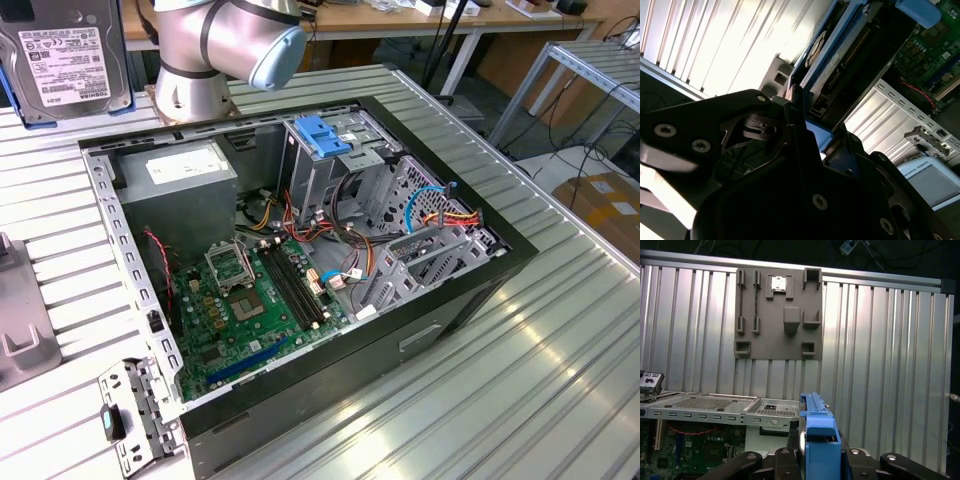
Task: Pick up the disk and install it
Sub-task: 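Pick up the disk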
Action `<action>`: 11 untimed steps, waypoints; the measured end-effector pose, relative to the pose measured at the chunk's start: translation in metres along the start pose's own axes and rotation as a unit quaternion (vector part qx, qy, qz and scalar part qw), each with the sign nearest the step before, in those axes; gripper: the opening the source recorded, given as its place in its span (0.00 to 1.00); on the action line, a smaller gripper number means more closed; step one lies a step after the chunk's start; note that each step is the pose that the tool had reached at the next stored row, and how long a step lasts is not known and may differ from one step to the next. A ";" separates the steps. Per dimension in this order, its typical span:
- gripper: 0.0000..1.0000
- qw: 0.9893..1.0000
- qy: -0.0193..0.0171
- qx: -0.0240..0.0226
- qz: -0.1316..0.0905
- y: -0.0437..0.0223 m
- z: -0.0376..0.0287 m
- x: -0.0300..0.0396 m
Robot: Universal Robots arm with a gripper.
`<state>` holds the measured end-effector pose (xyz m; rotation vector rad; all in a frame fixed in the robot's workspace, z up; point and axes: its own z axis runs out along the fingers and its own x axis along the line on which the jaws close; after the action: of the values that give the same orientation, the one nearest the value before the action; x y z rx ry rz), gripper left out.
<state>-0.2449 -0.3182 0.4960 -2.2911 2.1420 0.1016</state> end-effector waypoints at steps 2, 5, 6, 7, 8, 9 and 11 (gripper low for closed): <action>0.37 1.000 0.000 0.000 0.000 0.0001 -0.0001 0.0015; 0.37 1.000 0.000 0.000 0.000 0.0002 -0.0001 0.0032; 0.37 1.000 0.000 0.000 0.000 0.0003 -0.0001 0.0039; 0.37 1.000 0.000 0.000 0.000 0.0003 -0.0001 0.0046; 0.37 1.000 0.000 0.000 0.000 0.0003 -0.0002 0.0052; 0.37 1.000 0.000 0.000 0.000 0.0004 -0.0002 0.0058; 0.37 1.000 0.000 0.000 0.000 0.0005 -0.0002 0.0075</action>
<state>-0.2449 -0.3257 0.4959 -2.2911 2.1420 0.1016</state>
